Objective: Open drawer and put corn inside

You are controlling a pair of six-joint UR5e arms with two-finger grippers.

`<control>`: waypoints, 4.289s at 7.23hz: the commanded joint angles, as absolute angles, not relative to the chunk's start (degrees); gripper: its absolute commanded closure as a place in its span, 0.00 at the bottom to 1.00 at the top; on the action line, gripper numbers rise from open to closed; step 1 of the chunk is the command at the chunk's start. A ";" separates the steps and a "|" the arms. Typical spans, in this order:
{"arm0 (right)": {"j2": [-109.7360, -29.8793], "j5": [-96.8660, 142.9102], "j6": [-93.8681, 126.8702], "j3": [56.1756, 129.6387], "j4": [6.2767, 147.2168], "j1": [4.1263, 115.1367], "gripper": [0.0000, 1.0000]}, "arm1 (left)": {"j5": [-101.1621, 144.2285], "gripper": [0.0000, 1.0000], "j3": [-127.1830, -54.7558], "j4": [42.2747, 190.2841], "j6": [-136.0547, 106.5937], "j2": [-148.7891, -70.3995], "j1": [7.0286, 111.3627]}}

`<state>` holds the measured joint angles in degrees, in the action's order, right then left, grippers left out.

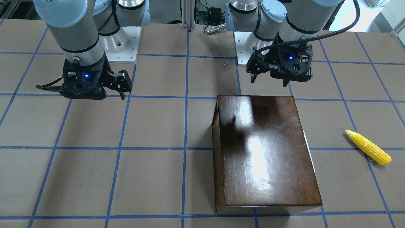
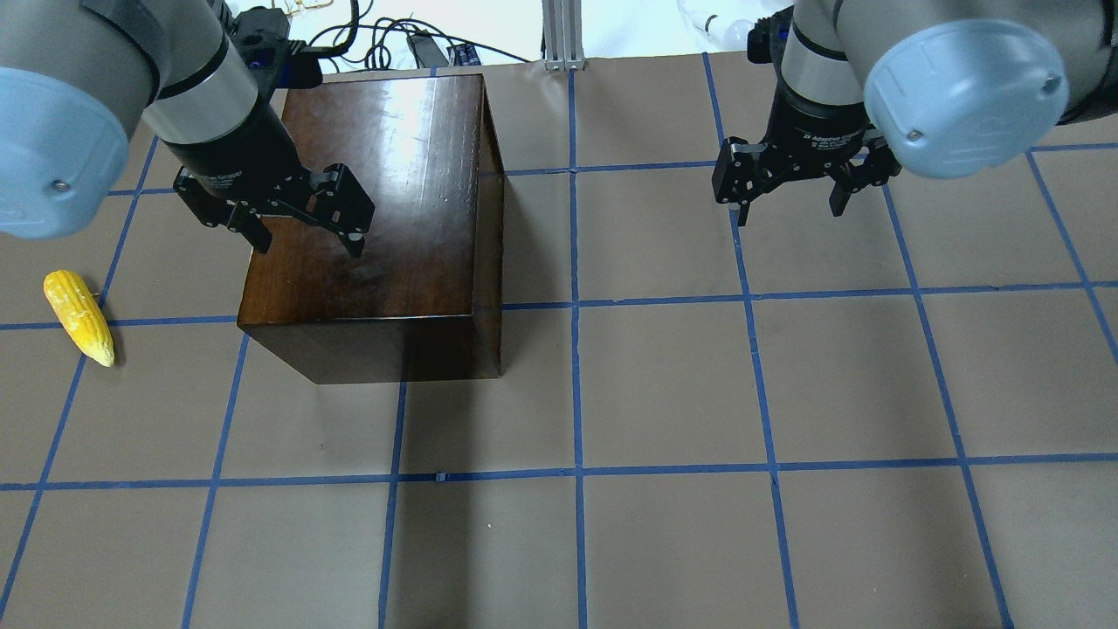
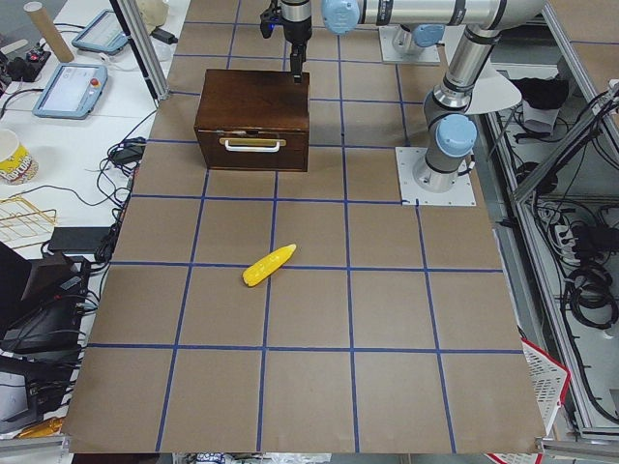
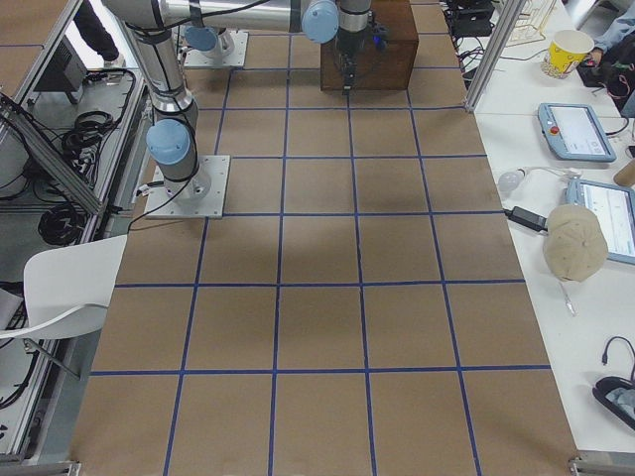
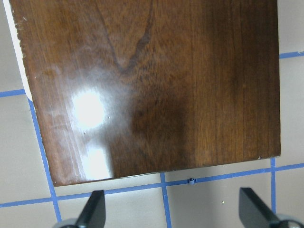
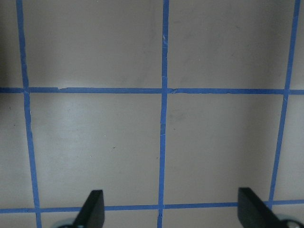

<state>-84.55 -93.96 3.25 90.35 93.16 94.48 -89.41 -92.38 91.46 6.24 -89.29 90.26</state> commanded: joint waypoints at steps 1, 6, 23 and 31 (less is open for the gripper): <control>-84.55 -93.96 3.25 90.35 93.16 94.48 0.00 | -89.47 0.00 -92.46 91.67 6.41 -89.12 90.26; -84.55 -93.96 3.25 90.35 93.08 94.48 0.00 | -89.47 0.00 -92.72 91.06 6.94 -90.00 90.00; -84.55 -93.96 3.25 90.35 93.16 94.48 0.00 | -85.08 0.00 -85.96 90.97 25.36 -93.85 68.41; -84.55 -93.96 3.25 90.35 93.16 94.48 0.00 | -72.86 0.00 -87.80 85.96 39.11 -107.57 61.52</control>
<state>-84.55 -93.96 3.25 90.35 93.16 94.48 -74.64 -87.46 86.20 38.75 -106.18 61.51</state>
